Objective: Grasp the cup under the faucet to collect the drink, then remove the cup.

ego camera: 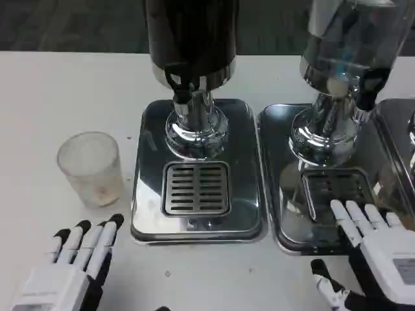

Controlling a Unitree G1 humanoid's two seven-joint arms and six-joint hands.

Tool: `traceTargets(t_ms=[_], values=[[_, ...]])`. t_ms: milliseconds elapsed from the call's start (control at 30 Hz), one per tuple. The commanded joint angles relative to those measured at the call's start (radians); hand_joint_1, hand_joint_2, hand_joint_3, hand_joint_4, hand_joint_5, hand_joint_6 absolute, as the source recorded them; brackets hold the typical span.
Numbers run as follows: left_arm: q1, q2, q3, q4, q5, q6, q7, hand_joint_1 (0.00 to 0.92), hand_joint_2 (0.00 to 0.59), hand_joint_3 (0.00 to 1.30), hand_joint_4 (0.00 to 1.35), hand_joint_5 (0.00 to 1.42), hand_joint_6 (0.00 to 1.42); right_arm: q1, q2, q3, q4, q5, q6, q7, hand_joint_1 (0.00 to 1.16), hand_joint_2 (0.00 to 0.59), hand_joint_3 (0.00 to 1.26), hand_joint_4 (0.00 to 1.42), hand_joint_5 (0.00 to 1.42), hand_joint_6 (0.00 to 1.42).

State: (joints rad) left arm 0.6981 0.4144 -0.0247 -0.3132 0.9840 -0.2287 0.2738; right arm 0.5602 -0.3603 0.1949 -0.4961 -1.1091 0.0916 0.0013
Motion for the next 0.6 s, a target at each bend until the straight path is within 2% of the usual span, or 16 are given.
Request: traceTargets(t_ms=[33, 400, 600], values=[[0.008, 0.000, -0.007, -0.005, -0.014, 0.014, -0.006, 0.000, 0.112, 0.00, 0.00, 0.00, 0.00, -0.008, -0.002, -0.007, 0.007, 0.015, 0.002, 0.013, 0.26, 0.472, 0.00, 0.00, 0.00, 0.00], [0.011, 0.005, -0.008, -0.003, -0.029, 0.012, 0.003, 0.000, 0.109, 0.00, 0.00, 0.00, 0.00, -0.017, 0.001, -0.008, 0.012, 0.040, 0.002, 0.021, 0.25, 0.469, 0.00, 0.00, 0.00, 0.00], [-0.003, 0.020, 0.029, 0.025, -0.088, -0.060, 0.078, 0.000, 0.106, 0.00, 0.00, 0.00, 0.00, -0.020, 0.020, 0.008, 0.010, 0.038, 0.010, 0.020, 0.25, 0.469, 0.00, 0.00, 0.00, 0.00]])
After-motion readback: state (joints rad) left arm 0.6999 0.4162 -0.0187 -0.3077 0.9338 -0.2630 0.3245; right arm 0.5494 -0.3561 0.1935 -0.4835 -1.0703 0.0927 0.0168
